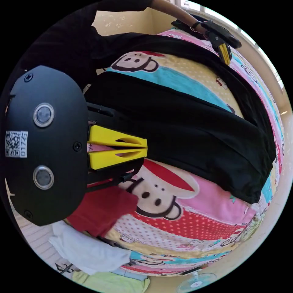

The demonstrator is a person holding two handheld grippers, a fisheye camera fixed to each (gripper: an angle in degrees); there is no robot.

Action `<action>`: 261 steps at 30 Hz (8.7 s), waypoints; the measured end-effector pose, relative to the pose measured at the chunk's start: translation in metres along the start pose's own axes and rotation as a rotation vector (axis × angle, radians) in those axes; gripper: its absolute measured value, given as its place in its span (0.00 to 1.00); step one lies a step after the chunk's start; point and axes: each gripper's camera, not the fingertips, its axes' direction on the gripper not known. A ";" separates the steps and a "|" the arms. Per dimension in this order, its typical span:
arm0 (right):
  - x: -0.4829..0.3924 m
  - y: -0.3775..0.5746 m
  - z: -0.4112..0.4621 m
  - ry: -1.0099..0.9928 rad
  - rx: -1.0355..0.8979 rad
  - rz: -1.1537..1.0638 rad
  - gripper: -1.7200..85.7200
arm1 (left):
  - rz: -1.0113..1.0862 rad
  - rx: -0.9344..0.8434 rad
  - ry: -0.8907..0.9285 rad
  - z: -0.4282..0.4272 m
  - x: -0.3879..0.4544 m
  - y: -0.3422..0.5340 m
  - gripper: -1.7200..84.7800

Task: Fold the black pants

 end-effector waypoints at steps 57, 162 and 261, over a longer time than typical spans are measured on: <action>0.009 0.456 0.123 -0.377 0.292 0.435 0.13 | -0.584 -0.141 1.031 -0.049 -0.128 0.433 0.12; -0.164 0.155 0.255 -0.857 0.310 0.042 0.20 | -0.628 0.487 1.404 0.115 -0.098 0.202 0.19; -0.274 0.330 0.333 -1.068 0.492 0.130 0.10 | -0.663 0.387 1.102 0.085 -0.030 0.238 0.10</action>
